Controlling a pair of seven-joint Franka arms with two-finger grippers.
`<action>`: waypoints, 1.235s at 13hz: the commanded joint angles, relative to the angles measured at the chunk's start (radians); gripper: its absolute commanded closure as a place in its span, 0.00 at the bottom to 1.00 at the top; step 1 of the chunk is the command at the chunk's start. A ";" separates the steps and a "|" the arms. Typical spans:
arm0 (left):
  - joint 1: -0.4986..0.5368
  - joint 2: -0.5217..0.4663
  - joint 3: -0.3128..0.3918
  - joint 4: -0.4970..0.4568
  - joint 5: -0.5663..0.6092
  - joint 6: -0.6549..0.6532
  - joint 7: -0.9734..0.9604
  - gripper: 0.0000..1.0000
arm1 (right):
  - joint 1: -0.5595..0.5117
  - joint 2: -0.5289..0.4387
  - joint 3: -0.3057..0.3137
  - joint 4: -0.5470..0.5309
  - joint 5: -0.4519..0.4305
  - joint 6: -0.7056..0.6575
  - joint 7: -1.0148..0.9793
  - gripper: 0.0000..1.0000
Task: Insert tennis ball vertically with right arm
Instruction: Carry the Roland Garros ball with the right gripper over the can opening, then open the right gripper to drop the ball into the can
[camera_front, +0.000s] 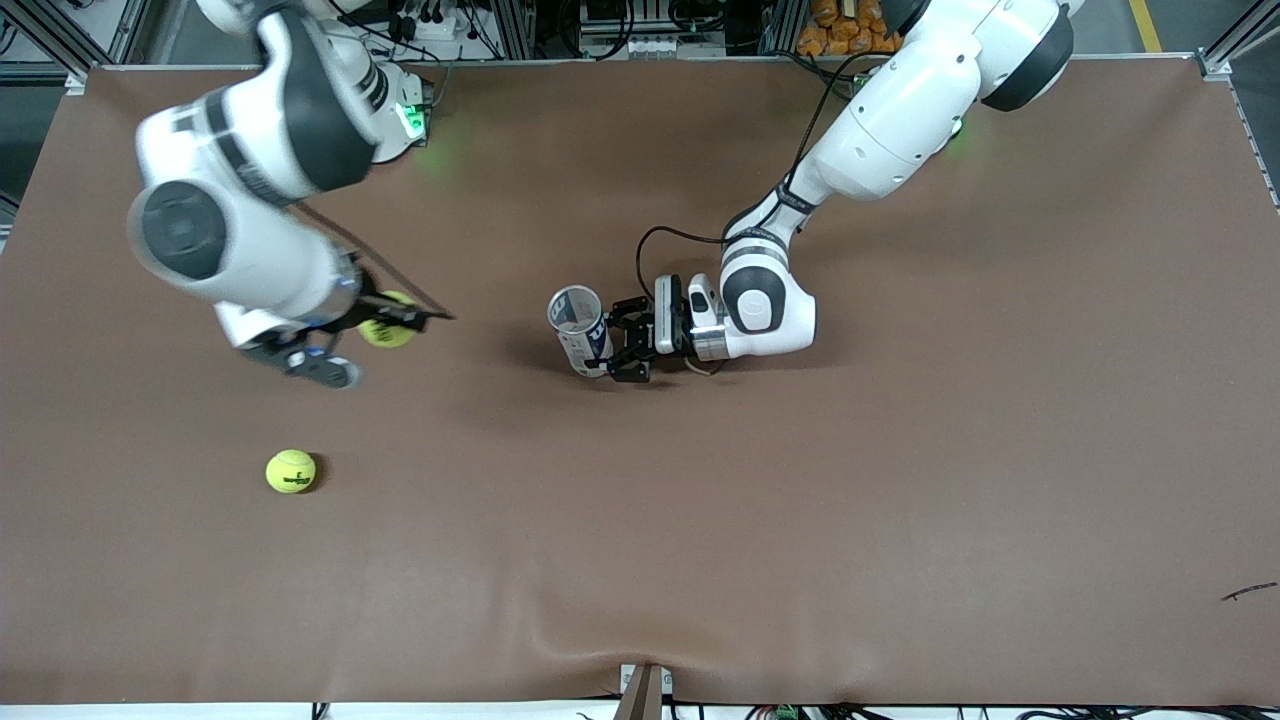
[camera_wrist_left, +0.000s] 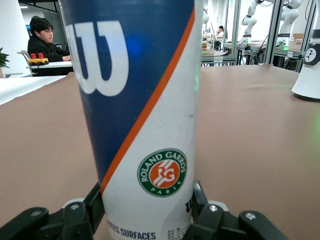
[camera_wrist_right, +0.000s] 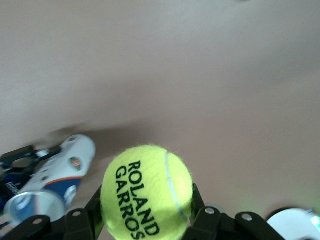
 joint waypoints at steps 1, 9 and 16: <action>0.004 0.024 -0.002 0.005 -0.031 0.004 0.069 0.30 | 0.050 0.018 -0.016 0.032 0.084 0.019 0.148 0.55; 0.001 0.024 -0.002 0.007 -0.031 0.004 0.069 0.30 | 0.263 0.117 -0.014 0.033 0.085 0.232 0.584 0.54; 0.001 0.024 -0.002 0.007 -0.031 0.006 0.067 0.30 | 0.291 0.162 -0.016 0.029 0.085 0.257 0.642 0.50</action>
